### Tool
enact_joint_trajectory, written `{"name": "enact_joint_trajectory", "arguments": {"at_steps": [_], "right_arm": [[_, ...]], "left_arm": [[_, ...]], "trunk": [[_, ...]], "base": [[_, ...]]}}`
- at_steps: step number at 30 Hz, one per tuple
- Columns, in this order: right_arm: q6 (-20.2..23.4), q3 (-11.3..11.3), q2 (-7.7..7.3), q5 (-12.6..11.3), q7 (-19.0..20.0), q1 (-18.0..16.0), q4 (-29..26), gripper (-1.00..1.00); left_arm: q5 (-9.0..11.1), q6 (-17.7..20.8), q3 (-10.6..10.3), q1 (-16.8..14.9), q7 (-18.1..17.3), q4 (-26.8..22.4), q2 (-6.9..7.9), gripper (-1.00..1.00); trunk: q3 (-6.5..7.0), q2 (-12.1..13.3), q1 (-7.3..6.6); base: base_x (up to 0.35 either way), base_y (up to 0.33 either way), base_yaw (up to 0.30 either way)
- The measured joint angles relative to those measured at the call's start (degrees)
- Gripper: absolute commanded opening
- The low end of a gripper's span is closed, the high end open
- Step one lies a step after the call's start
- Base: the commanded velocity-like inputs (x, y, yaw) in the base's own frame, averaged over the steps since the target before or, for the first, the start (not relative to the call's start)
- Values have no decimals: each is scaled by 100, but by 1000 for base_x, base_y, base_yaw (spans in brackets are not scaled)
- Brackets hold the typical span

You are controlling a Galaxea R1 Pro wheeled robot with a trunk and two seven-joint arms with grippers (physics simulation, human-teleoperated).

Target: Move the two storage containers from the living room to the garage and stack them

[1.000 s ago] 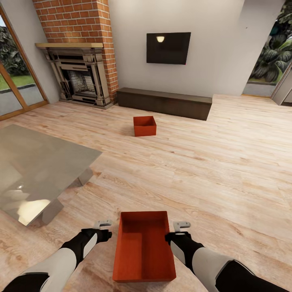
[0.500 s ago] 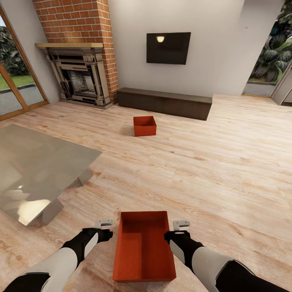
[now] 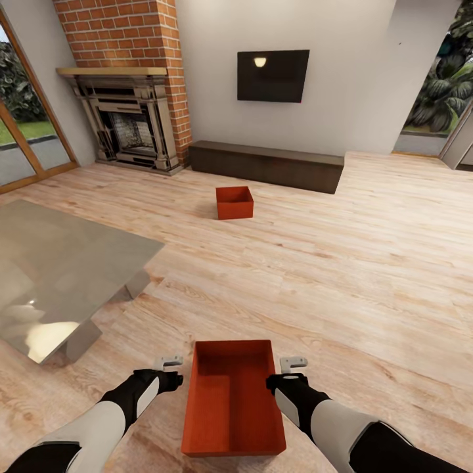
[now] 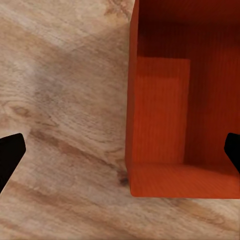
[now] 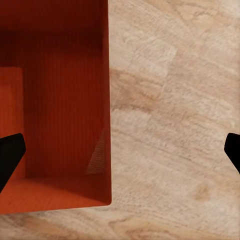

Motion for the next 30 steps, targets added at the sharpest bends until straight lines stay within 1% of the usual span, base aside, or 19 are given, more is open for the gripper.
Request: {"name": "enact_joint_trajectory", "arguments": {"at_steps": [3,9,16,30], "right_arm": [[-4,-2,0,4,0,0,0,100],[-5,-5,0,21,5,0,-1,100],[-5,-2,0,17,10,0,-8,100],[-6,-12,0,25,9,0,-9,100]], "left_arm": [[-4,-3,0,0,5,0,0,100],[-7,-4,-6,0,8,0,1,100],[-10,-4,-8,0,7,12,-7,100],[-8,-4,0,0,6,9,-9,100]], "trunk": [[-54,-120,66],[-54,-122,66],[-180,-401,220],[-180,-403,220]], "base": [[0,0,0],[0,0,0],[0,0,0],[0,0,0]]}}
